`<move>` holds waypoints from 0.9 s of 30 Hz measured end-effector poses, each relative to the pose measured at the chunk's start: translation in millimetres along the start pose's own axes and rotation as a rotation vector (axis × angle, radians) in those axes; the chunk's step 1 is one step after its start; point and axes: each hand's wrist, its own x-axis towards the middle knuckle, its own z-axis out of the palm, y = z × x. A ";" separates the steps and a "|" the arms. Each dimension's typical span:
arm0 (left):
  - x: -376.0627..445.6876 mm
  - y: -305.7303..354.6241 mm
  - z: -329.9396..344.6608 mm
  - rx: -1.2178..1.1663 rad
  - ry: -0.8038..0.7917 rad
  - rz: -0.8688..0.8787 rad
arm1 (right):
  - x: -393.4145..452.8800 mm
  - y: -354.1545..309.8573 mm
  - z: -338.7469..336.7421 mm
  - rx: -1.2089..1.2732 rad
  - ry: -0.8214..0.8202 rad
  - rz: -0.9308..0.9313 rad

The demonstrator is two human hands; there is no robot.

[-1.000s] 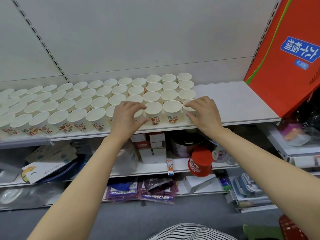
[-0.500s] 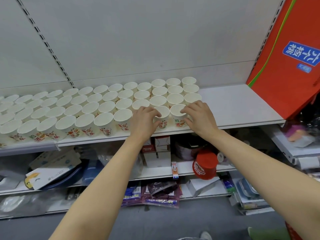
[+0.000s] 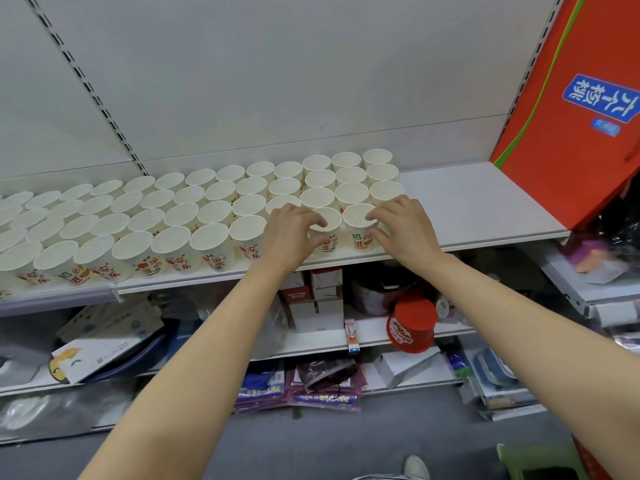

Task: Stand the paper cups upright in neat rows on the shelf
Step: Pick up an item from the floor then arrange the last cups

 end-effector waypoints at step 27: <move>44.6 56.2 -0.7 0.050 -0.154 0.171 | 4.2 43.1 -45.3 -0.022 -0.317 0.219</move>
